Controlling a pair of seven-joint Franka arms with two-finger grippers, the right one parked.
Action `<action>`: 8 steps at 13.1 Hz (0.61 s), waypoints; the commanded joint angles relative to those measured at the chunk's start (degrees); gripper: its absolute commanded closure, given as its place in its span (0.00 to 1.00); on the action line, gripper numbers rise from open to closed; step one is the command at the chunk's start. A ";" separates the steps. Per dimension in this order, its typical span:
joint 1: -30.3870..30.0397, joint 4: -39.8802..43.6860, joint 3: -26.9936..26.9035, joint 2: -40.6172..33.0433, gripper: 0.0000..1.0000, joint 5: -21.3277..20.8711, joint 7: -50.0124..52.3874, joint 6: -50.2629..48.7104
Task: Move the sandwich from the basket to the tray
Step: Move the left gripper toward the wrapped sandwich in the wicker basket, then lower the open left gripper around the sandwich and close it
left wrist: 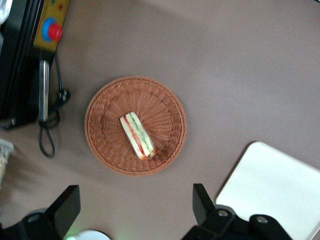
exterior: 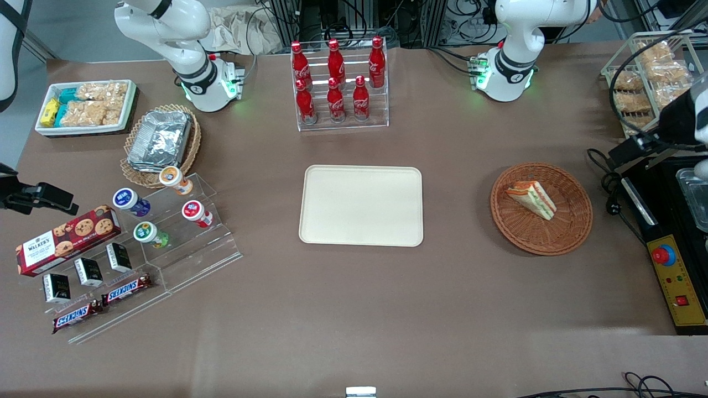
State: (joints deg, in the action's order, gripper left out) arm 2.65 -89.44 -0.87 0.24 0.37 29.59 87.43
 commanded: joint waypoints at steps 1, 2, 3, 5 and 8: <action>0.42 -3.89 0.78 -0.41 0.00 -0.63 16.93 0.46; 0.42 -6.69 2.00 -0.93 0.00 -1.85 21.43 2.47; 0.42 -9.94 2.88 -1.37 0.00 -2.47 26.79 4.57; 0.42 -18.54 3.06 -2.69 0.00 -2.31 37.17 13.51; 0.25 -34.61 2.71 -6.29 0.00 -1.60 45.45 30.20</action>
State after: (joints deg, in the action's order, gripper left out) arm 2.85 -112.69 2.12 -0.55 -1.09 70.04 109.13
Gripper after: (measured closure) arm 0.000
